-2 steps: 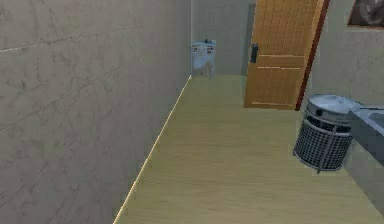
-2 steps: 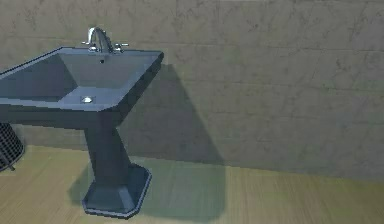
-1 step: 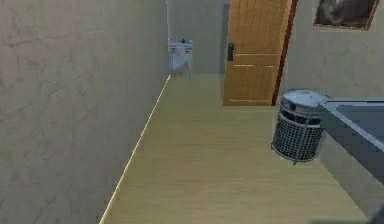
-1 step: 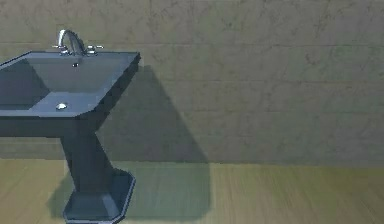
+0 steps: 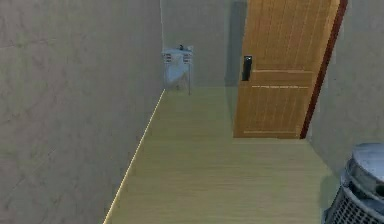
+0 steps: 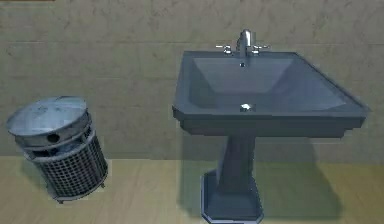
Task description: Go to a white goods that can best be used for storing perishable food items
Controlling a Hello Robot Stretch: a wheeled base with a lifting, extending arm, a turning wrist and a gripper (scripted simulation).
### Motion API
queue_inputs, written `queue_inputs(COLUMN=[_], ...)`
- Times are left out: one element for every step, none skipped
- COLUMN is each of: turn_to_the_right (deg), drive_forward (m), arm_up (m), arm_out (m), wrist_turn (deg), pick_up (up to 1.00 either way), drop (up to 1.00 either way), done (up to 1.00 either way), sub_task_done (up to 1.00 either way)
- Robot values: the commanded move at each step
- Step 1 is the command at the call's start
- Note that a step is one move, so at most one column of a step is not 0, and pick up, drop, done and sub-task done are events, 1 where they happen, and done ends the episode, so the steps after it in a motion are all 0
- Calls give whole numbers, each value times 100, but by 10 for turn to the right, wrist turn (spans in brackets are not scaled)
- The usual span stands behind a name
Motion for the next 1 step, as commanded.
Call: queue_inputs(turn_to_the_right=[0], drive_forward=[100], arm_up=[0], arm_out=[0], wrist_turn=[0], pick_up=[0], drop=[0], done=[0], sub_task_done=[0])
